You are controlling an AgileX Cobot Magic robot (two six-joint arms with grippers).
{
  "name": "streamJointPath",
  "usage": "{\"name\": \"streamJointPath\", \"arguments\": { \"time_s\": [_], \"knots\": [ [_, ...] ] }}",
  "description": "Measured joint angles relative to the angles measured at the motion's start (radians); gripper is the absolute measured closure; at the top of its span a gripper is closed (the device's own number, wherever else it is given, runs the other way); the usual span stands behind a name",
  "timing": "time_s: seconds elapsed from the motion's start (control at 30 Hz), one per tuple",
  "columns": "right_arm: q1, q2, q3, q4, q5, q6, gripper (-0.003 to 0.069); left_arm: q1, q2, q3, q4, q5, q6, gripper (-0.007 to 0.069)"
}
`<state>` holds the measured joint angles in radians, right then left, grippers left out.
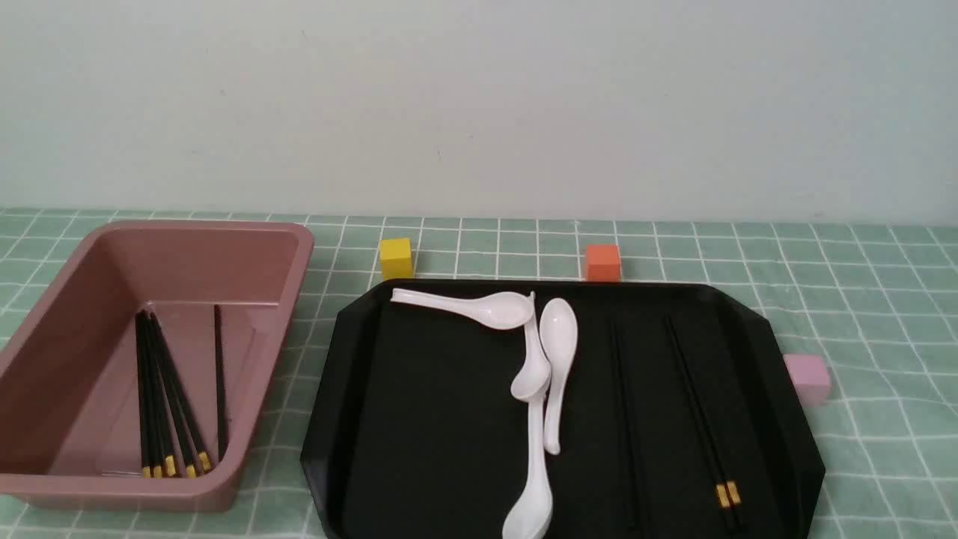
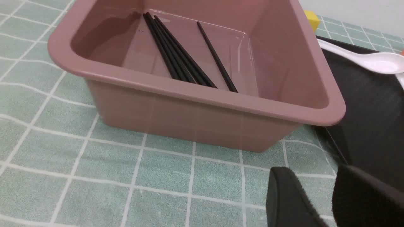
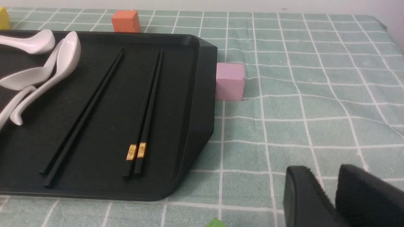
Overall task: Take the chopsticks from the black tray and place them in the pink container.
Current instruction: 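Move the gripper over the chopsticks on the black tray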
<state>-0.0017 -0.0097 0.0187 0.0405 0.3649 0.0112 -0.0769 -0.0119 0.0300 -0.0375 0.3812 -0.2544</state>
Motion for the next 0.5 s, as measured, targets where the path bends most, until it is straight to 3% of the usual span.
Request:
{"name": "streamJointPath", "arguments": {
  "time_s": [0.5],
  "knots": [
    [0.0, 0.0, 0.0, 0.0, 0.0, 0.0, 0.0453, 0.0, 0.0, 0.0, 0.0, 0.0, 0.0, 0.0386]
  ]
}}
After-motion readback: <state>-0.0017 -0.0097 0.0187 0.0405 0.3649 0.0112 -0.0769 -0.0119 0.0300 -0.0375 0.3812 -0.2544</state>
